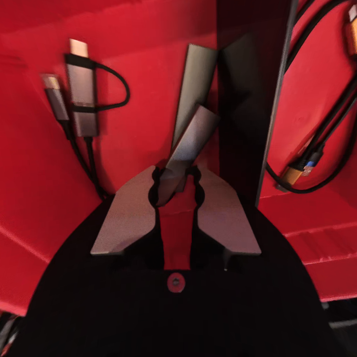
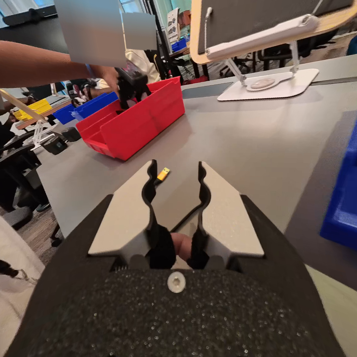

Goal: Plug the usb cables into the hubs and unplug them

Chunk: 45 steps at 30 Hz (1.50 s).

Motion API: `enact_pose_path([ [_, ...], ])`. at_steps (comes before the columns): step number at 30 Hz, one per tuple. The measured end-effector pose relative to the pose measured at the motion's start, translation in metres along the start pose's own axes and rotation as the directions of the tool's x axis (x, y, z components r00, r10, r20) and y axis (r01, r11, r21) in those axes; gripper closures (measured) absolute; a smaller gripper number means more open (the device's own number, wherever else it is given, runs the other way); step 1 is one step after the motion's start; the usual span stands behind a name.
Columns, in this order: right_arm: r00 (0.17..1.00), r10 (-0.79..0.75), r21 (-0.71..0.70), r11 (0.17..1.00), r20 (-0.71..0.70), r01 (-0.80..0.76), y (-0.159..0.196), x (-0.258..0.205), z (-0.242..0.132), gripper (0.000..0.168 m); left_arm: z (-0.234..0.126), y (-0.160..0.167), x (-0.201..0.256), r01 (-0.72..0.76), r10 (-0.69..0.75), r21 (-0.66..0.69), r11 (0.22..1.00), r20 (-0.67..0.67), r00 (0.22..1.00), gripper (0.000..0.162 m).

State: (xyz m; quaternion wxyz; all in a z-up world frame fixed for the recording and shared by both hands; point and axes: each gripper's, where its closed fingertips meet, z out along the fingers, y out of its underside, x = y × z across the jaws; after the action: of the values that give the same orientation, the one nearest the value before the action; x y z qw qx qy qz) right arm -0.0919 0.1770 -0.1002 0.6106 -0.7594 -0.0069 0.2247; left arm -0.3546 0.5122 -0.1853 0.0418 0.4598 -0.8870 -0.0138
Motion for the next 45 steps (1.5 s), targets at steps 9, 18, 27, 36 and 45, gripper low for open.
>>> enact_pose_path([
  [9,0.998,-0.021,-0.021,1.000,0.058,0.022,0.007,-0.019,0.001,0.127,-0.011,0.004,-0.011,0.041,-0.039,-0.013,0.999,0.103,0.994,0.134],
  [18,0.982,-0.188,-0.036,0.982,0.006,0.188,-0.014,-0.016,0.008,0.127,-0.106,-0.026,-0.007,0.273,-0.308,0.278,0.921,0.089,0.947,0.136],
  [27,0.535,-0.841,-0.042,0.539,-0.075,0.841,-0.088,-0.052,0.049,0.125,-0.225,-0.140,0.067,0.159,-0.151,0.364,0.918,-0.050,0.987,0.137],
  [36,0.309,-0.951,0.092,0.306,-0.022,0.948,-0.102,-0.099,0.065,0.141,-0.194,-0.244,0.133,-0.016,0.058,0.151,0.988,-0.277,0.959,0.136],
  [45,0.192,-0.980,-0.027,0.193,-0.047,0.981,-0.089,-0.062,0.051,0.161,-0.178,-0.295,0.126,0.003,0.056,0.302,0.953,-0.187,0.981,0.133],
])
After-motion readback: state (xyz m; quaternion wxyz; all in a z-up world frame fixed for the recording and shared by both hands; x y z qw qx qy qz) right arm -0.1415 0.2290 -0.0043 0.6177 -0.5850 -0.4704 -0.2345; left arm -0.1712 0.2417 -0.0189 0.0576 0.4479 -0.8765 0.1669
